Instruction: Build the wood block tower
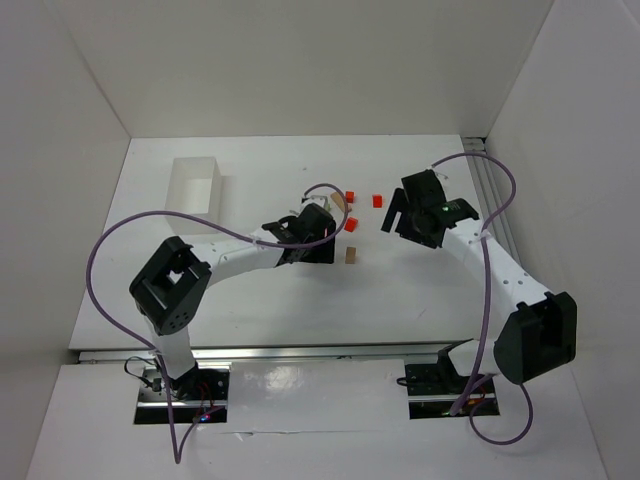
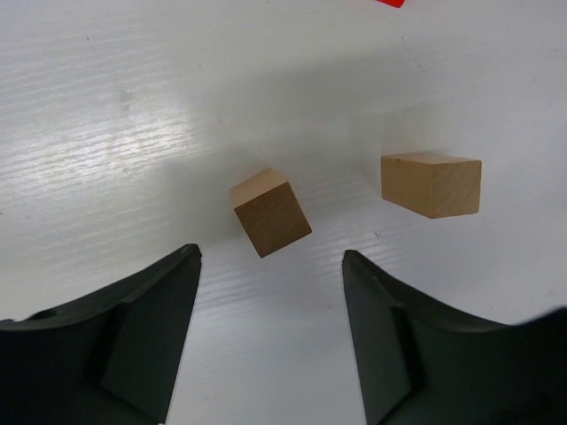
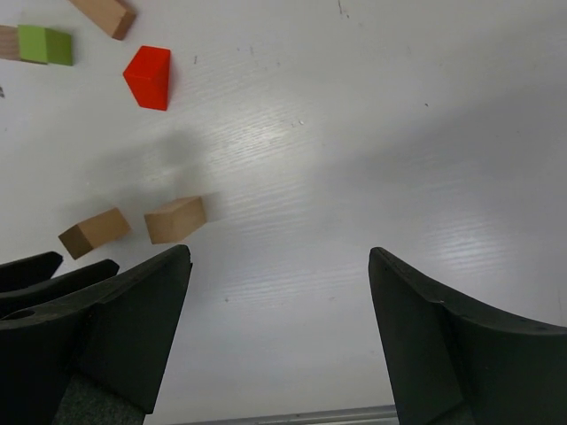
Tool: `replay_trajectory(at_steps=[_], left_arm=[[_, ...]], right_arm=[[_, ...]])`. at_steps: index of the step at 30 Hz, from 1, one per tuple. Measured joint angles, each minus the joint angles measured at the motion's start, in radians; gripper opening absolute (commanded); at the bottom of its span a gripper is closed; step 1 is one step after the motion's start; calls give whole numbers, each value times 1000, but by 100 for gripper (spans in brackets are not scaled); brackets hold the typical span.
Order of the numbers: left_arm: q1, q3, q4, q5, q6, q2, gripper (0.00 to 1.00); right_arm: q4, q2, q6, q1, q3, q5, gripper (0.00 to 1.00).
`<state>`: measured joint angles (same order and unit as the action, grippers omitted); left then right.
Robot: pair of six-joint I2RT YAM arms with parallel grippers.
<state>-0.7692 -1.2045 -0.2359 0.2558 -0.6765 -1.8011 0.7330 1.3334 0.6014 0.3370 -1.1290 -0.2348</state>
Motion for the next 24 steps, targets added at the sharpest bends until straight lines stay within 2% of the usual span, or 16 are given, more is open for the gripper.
replay_trajectory(at_steps=[8,12,15,18,21,24], left_arm=[[0,-76,-38,10,-13,-18,81],[0,-139,-52,18,-36,-72,71],[0,-168,-86,38,-50,-104,71],[0,-184,-113,56,-64,-125,77],[0,-185,-130,65,-67,-127,71],[0,-185,-134,68,-75,-127,59]], right_arm=[[4,0,-8,-15,8,13,88],[3,0,-16,-17,9,15,88],[3,0,-19,-21,9,18,89],[2,0,-23,-25,13,25,89],[1,1,-24,-31,29,32,89],[0,3,-24,-33,40,39,89]])
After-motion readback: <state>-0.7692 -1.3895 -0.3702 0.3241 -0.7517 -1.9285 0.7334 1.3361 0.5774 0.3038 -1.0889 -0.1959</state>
